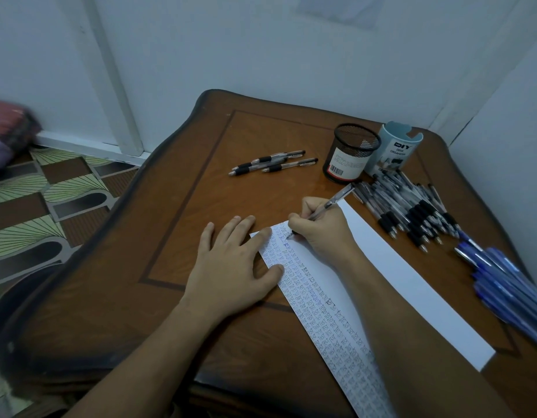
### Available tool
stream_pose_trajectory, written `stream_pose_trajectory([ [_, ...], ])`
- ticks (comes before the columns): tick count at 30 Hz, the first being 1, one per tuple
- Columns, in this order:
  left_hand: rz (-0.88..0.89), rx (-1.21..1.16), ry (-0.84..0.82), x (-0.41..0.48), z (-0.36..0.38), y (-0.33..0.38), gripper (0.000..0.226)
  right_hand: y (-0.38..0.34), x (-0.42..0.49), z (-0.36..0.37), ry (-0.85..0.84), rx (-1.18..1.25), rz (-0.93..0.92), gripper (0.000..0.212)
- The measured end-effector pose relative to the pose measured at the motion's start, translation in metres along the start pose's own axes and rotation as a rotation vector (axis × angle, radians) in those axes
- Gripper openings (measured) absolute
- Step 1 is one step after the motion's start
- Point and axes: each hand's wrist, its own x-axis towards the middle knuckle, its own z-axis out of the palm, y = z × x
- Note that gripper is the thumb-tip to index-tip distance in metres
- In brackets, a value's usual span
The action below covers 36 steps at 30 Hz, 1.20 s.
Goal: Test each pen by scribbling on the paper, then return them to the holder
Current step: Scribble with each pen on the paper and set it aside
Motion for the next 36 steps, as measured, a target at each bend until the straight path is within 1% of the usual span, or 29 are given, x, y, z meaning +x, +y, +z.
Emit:
stream_pose_trajectory([
  [2,0.0,-0.01,0.003,0.0001,-0.0006,0.0003,0.083,-0.0008,0.0001,-0.0005,0.008,-0.014,-0.011,0.047],
  [6,-0.003,0.001,-0.013,0.0003,-0.0019,0.0007,0.085,-0.0001,0.0014,-0.0023,0.022,0.072,0.024,0.048],
  [10,-0.005,0.009,-0.022,0.0,-0.0026,0.0011,0.086,-0.0013,-0.0012,-0.0023,0.024,0.008,-0.006,0.046],
  [13,-0.005,0.014,-0.031,-0.0005,-0.003,0.001,0.086,-0.001,-0.002,-0.0018,0.019,-0.02,-0.018,0.049],
  [16,-0.005,0.013,-0.027,0.0002,-0.0022,0.0007,0.085,-0.0015,-0.001,-0.0017,0.014,-0.053,-0.011,0.043],
  [20,-0.003,0.008,-0.029,0.0001,-0.0019,0.0003,0.084,-0.0024,-0.0008,-0.0039,0.033,-0.023,-0.006,0.045],
  [24,-0.006,0.019,-0.021,0.0008,-0.0009,-0.0001,0.084,-0.0016,-0.0018,-0.0012,0.006,-0.023,-0.004,0.044],
  [28,-0.005,0.025,-0.038,0.0009,-0.0015,0.0003,0.085,-0.0007,-0.0002,-0.0036,0.044,0.042,0.017,0.047],
  [36,0.0,0.008,-0.024,0.0,-0.0015,0.0002,0.084,0.0002,-0.0004,-0.0024,0.037,-0.026,-0.017,0.043],
])
